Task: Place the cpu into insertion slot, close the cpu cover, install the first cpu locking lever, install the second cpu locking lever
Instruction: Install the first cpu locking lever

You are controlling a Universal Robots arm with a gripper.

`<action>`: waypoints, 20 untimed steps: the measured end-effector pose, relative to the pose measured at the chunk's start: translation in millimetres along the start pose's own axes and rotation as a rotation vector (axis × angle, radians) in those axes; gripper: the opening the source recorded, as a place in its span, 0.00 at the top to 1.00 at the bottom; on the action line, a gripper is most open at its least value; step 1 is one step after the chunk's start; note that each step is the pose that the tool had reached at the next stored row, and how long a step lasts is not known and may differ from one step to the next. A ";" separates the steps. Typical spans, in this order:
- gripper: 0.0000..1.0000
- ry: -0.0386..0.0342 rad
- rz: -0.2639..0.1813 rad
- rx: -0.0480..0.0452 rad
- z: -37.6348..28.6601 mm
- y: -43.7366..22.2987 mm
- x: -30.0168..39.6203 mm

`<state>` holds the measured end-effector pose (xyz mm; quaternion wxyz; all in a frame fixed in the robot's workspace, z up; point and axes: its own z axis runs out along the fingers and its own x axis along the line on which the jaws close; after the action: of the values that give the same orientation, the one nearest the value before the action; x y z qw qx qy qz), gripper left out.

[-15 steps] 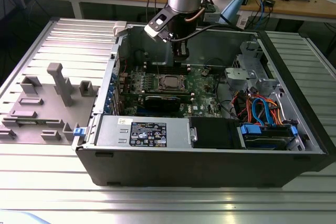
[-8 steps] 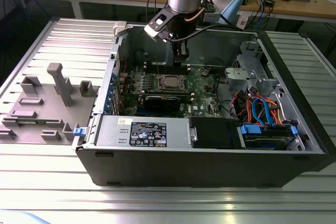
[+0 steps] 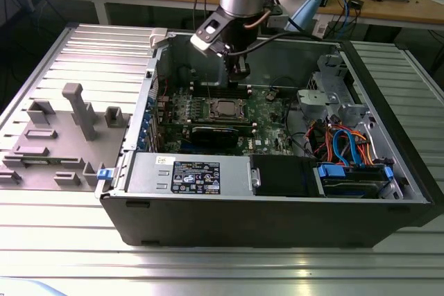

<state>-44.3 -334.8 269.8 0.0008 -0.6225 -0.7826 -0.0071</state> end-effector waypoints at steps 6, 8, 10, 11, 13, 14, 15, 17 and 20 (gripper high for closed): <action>0.89 0.0012 -0.118 0.0011 0.0 0.0 0.0; 0.89 0.0012 -0.118 0.0012 0.0 0.0 0.0; 0.89 0.0012 -0.118 0.0012 0.0 0.0 0.0; 0.89 0.0012 -0.118 0.0012 0.0 0.0 0.0; 0.89 0.0012 -0.118 0.0012 0.0 0.0 0.0; 0.89 0.0012 -0.118 0.0012 0.0 0.0 0.0; 0.89 0.0012 -0.118 0.0013 0.0 0.0 0.0; 0.89 0.0012 -0.121 0.0012 0.0 0.0 0.0; 0.89 0.0016 -0.157 0.0016 0.0 0.0 0.0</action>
<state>-44.2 -334.8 269.8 0.0013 -0.5590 -0.8291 -0.0070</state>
